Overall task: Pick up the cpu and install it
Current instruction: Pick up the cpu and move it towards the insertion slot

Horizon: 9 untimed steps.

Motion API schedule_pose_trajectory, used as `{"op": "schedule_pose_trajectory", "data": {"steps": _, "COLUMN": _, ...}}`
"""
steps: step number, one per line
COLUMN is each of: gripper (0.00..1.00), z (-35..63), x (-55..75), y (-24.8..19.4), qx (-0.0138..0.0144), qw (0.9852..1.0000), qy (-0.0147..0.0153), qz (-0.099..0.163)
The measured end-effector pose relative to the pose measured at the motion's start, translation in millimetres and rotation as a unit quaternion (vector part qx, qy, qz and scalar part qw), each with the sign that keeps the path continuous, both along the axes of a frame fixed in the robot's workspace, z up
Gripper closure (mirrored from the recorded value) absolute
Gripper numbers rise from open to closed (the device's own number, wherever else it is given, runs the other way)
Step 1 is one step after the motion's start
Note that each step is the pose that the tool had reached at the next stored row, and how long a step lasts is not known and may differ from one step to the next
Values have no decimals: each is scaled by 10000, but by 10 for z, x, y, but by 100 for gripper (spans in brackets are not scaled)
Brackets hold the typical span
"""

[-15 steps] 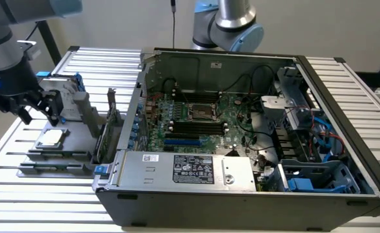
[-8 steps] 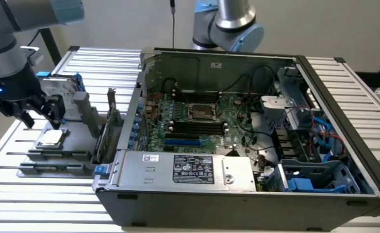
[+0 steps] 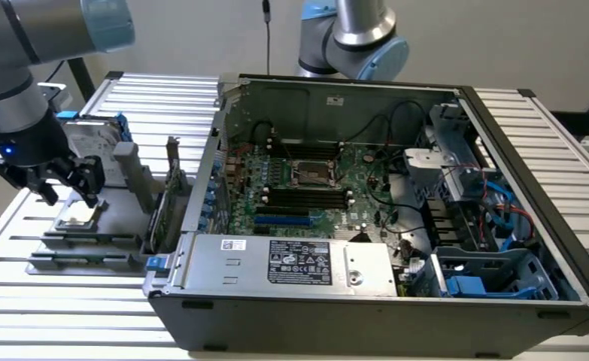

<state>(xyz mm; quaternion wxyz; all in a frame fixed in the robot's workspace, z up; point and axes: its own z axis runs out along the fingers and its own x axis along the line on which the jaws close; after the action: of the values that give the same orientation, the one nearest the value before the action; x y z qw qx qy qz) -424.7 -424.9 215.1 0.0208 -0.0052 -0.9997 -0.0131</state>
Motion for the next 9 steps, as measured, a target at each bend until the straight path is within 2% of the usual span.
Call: {"op": "schedule_pose_trajectory", "data": {"steps": 9, "gripper": 33, "z": -150, "x": 0, "y": -4, "qx": 0, "qw": 10000, "qy": 0, "qz": 4}}
